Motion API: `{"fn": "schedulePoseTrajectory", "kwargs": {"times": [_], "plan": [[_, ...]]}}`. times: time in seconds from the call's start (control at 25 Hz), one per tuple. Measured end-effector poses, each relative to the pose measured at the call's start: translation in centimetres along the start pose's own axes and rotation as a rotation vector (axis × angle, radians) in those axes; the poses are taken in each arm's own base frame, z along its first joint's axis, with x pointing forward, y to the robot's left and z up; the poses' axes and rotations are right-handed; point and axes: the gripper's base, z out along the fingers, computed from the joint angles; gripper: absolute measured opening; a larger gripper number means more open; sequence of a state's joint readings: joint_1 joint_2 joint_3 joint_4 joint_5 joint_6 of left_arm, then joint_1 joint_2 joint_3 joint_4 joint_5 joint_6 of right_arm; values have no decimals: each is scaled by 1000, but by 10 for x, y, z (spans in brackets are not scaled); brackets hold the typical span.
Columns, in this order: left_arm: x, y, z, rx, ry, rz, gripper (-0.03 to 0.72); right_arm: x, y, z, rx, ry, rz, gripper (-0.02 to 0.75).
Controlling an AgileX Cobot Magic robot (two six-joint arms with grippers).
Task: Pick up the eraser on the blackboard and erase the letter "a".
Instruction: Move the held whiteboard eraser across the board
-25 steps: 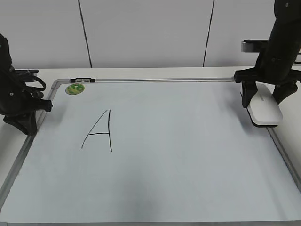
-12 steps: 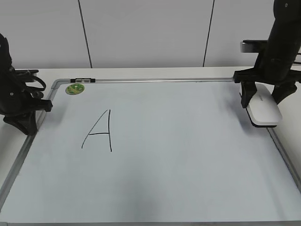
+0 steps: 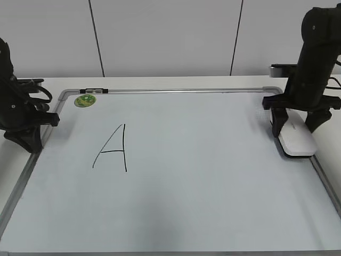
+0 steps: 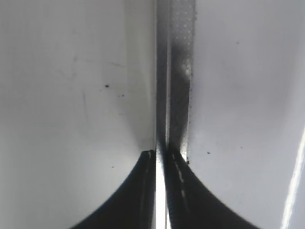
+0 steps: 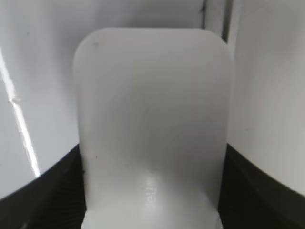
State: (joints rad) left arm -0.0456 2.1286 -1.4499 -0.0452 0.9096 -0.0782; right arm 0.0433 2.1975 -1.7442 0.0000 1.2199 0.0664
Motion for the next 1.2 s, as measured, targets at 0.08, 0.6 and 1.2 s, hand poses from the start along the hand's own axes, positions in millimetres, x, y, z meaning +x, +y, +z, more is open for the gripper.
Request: {"fn": "schedulePoseTrajectory", "kwargs": {"times": [0.08, 0.6, 1.2], "plan": [[0, 0, 0, 0, 0, 0, 40, -1, -6, 1, -7, 1, 17, 531], [0, 0, 0, 0, 0, 0, 40, -2, -11, 7, -30, 15, -29, 530], [0, 0, 0, 0, 0, 0, 40, -3, -8, 18, -58, 41, -18, 600]]}}
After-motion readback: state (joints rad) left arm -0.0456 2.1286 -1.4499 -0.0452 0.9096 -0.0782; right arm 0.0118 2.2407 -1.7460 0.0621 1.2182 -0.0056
